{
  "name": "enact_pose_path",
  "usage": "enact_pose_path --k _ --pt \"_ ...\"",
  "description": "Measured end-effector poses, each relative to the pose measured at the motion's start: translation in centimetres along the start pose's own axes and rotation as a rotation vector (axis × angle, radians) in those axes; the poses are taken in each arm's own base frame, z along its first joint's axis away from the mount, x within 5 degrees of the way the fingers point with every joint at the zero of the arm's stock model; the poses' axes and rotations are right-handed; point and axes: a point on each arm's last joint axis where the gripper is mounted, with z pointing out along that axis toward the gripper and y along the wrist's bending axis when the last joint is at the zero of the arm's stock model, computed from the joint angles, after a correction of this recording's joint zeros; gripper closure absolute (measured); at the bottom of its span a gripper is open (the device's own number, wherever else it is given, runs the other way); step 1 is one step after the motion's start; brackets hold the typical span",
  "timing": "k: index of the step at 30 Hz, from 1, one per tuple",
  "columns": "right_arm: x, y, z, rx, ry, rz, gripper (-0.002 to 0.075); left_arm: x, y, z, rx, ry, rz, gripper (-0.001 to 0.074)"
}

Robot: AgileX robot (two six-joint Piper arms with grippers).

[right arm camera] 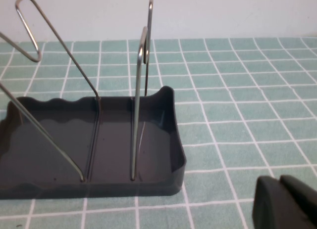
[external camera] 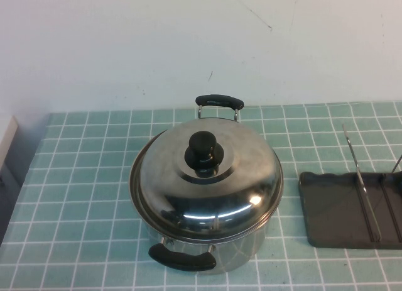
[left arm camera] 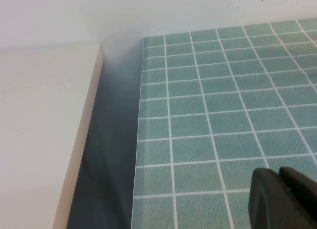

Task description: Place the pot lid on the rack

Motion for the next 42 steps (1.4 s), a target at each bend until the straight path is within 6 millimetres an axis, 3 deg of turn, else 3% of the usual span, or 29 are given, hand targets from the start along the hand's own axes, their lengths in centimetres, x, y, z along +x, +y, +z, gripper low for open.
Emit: enact_pose_path --k 26,29,34,36,38,42 --pt "0.0 0.0 0.0 0.000 0.000 0.000 0.0727 -0.1 0.0 0.0 -0.002 -0.008 0.003 0.0737" --pt "0.0 0.0 0.0 0.000 0.000 0.000 0.0727 -0.4 -0.5 0.0 0.056 -0.052 -0.231 0.0737" --pt "0.0 0.0 0.0 0.000 0.000 -0.003 0.0727 -2.1 -0.9 -0.3 0.219 -0.163 -1.077 0.0737" --pt "0.0 0.0 0.0 0.000 0.000 -0.004 0.0727 -2.5 -0.6 -0.4 0.245 -0.209 -1.275 0.0737" --pt "0.0 0.0 0.0 0.000 0.000 -0.004 0.0727 -2.8 -0.3 -0.4 0.242 -0.251 -1.341 0.0737" --pt "0.0 0.0 0.0 0.000 0.000 -0.004 0.0727 -2.9 0.0 -0.5 0.216 -0.290 -1.263 0.0737"
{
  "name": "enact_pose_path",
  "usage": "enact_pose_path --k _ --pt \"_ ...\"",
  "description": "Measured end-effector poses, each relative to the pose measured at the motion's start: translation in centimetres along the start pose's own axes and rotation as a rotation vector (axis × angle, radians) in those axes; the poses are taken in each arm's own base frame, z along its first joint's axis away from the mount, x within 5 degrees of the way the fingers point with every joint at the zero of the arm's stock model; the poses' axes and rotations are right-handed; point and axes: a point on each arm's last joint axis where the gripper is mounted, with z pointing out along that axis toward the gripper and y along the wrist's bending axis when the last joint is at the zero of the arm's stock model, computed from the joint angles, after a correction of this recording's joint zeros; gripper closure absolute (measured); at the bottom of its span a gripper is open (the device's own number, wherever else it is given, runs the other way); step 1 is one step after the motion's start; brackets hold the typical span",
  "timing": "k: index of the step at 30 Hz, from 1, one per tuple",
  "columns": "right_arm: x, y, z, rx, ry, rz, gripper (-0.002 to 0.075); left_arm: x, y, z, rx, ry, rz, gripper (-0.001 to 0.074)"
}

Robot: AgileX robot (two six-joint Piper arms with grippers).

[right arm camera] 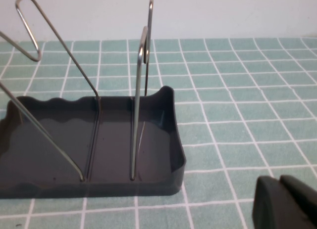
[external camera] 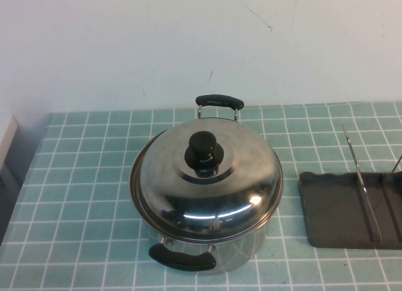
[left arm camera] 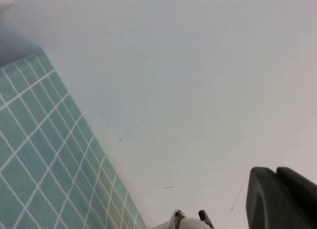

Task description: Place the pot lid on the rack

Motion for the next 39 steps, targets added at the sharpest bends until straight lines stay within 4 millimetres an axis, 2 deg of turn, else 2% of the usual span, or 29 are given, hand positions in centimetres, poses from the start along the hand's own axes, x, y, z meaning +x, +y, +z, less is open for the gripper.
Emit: enact_pose_path --k 5,8,10,13,15,17,20,23,26,28,33,39 --pt "0.0 0.0 0.0 0.000 0.000 0.000 0.0727 0.0 0.0 0.0 0.000 0.001 0.062 0.0737" --pt "0.0 0.0 0.0 0.000 0.000 0.000 0.0727 0.5 -0.6 -0.1 0.008 0.077 0.261 0.0737" --pt "0.0 0.0 0.0 0.000 0.000 0.000 0.0727 0.7 -2.2 -0.3 0.040 0.152 0.449 0.0737" --pt "0.0 0.0 0.0 0.000 0.000 0.000 0.0727 -0.1 -5.6 0.0 0.071 0.186 0.715 0.0737" --pt "0.0 0.0 0.0 0.000 0.000 0.000 0.0727 -1.0 -7.9 0.8 0.058 0.203 0.853 0.0737" --pt "0.0 0.0 0.0 0.000 0.000 0.000 0.0727 -1.5 -9.1 2.0 0.021 0.230 0.951 0.0727" --pt "0.0 0.0 0.0 0.000 0.000 0.000 0.0727 -1.8 -10.2 3.6 0.009 0.276 1.030 0.0650" --pt "0.0 0.0 0.0 0.000 0.000 0.000 0.0727 -1.3 -10.7 4.9 0.057 0.316 1.083 0.0471" --pt "0.0 0.0 0.0 0.000 0.000 0.000 0.0727 0.4 -11.1 6.2 0.164 0.386 1.113 0.0298" --pt "0.0 0.0 0.0 0.000 0.000 0.000 0.0727 2.2 -11.6 6.9 0.275 0.437 1.118 0.0230" --pt "0.0 0.0 0.0 0.000 0.000 0.000 0.0727 6.9 -12.6 8.8 0.473 0.544 1.107 0.0199" --pt "0.0 0.0 0.0 0.000 0.000 0.000 0.0727 11.5 -12.0 12.9 0.487 0.610 1.116 0.0195"
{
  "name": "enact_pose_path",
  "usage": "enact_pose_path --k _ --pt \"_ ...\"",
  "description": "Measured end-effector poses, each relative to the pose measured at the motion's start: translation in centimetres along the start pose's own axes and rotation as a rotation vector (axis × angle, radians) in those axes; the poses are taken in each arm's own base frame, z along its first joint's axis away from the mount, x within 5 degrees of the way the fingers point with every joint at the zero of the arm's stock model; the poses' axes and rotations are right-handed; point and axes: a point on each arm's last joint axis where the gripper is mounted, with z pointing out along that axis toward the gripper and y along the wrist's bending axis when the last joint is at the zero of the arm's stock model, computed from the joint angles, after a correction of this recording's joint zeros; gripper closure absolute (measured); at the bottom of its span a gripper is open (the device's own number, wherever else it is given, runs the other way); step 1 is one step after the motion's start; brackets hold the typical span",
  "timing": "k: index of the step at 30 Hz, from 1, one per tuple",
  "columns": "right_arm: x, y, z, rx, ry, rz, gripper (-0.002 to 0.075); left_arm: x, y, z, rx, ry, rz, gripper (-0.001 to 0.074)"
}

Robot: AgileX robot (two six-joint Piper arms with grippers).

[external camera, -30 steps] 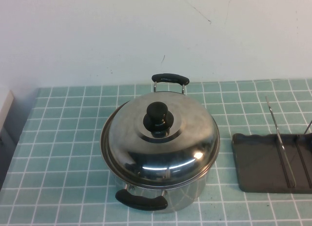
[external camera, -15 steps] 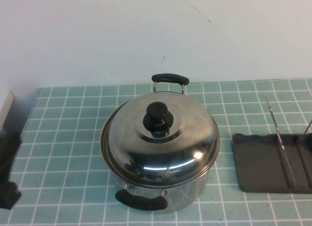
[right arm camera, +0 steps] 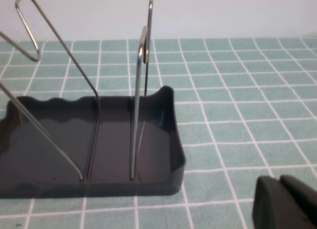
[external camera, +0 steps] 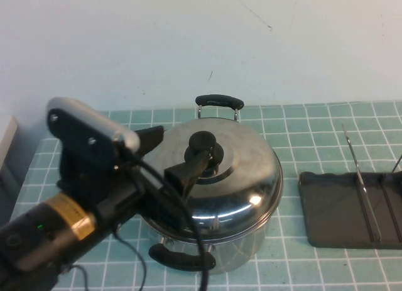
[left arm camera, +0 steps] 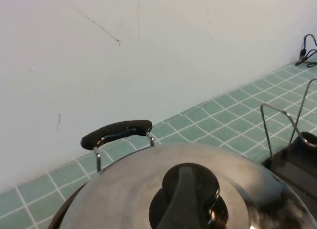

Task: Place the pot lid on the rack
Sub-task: Open the pot, then hand over the pot lid

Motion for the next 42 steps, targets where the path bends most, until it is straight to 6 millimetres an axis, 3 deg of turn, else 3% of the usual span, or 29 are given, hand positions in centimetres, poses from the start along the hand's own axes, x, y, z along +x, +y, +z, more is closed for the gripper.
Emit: enact_pose_path --k 4,9,22,25,28,29,35,42 --pt "0.0 0.0 0.0 0.000 0.000 0.000 0.0727 1.2 0.1 3.5 0.009 0.019 -0.002 0.0195" --pt "0.0 0.0 0.0 0.000 0.000 0.000 0.0727 2.3 0.4 6.2 -0.009 -0.026 0.013 0.0194" --pt "0.0 0.0 0.0 0.000 0.000 0.000 0.0727 5.5 1.8 9.1 -0.112 -0.086 -0.035 0.0195" --pt "0.0 0.0 0.0 0.000 0.000 0.000 0.0727 5.9 1.8 9.3 -0.112 -0.075 -0.061 0.0255" --pt "0.0 0.0 0.0 0.000 0.000 0.000 0.0727 5.9 1.8 9.3 -0.111 -0.084 -0.071 0.0426" --pt "0.0 0.0 0.0 0.000 0.000 0.000 0.0727 5.9 1.8 9.3 -0.109 -0.086 -0.069 0.0419" --pt "0.0 0.0 0.0 0.000 0.000 0.000 0.0727 4.1 1.7 8.5 -0.110 -0.145 -0.013 0.0420" --pt "0.0 0.0 0.0 0.000 0.000 0.000 0.0727 -2.3 0.5 4.3 -0.029 -0.370 -0.054 0.0420"
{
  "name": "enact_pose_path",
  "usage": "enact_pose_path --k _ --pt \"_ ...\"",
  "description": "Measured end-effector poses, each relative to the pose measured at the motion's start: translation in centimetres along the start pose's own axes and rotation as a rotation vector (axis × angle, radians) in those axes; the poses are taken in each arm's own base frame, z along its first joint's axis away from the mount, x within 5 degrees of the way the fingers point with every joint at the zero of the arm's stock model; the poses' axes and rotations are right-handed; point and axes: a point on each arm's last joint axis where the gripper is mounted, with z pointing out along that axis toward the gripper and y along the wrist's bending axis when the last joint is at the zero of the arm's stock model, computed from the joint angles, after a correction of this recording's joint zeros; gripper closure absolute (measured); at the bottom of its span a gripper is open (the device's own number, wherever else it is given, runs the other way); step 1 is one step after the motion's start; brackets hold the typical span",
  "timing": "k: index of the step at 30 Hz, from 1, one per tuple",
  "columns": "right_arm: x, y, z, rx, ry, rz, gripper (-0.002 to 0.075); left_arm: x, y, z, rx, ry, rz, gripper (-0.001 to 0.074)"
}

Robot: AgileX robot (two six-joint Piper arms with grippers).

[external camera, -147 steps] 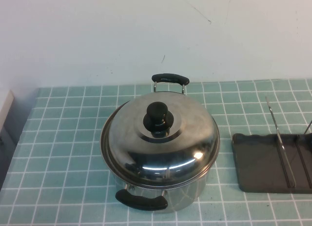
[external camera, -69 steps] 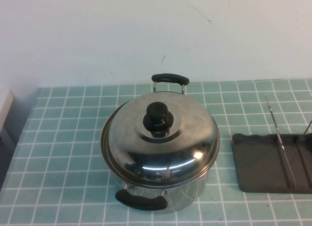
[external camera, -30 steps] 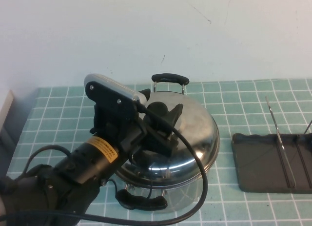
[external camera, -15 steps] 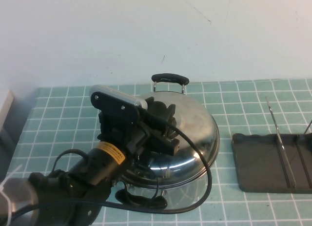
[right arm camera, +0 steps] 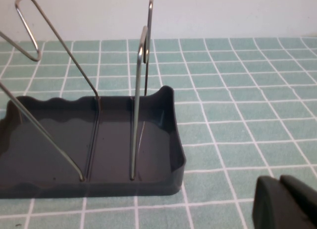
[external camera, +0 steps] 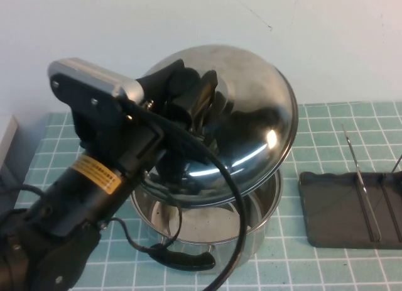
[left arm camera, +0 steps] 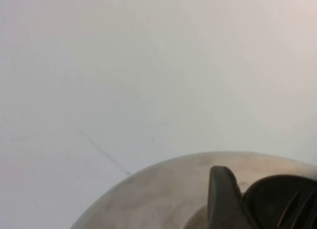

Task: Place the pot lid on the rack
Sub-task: Hand over the pot lid

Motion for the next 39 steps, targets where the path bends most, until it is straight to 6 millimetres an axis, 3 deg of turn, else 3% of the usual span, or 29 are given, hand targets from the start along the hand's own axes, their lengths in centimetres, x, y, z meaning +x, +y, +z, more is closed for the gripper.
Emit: enact_pose_path --k 4,10,16,18,23,29,32,39 --pt "0.0 0.0 0.0 0.000 0.000 0.000 0.0727 -2.1 -0.8 -1.1 0.057 -0.004 -0.056 0.0420" --pt "-0.1 0.1 0.0 -0.008 -0.008 0.031 0.0727 -1.4 -1.2 -1.4 0.103 0.098 -0.047 0.0420" --pt "-1.1 1.4 -0.2 -0.191 -0.072 0.720 0.0727 -0.9 -1.9 -1.6 0.175 0.140 -0.074 0.0421" --pt "-1.2 1.5 -0.2 -0.216 -0.065 0.801 0.0727 -0.9 -2.0 -1.6 0.192 0.150 -0.098 0.0421" --pt "-1.2 1.5 -0.2 -0.206 -0.079 0.663 0.0727 -0.7 -2.4 -1.7 0.233 0.175 -0.128 0.0421" --pt "-0.9 2.2 -0.3 -0.274 -0.010 0.751 0.0727 -0.7 -2.5 -1.7 0.239 0.179 -0.147 0.0421" --pt "-1.0 3.3 -0.7 -0.399 0.044 0.764 0.0727 -0.7 -2.5 -1.7 0.239 0.180 -0.163 0.0421" --pt "-5.4 5.5 -3.2 -0.811 -0.105 0.757 0.0727 -1.6 -2.9 -1.8 0.295 0.086 -0.181 0.0421"
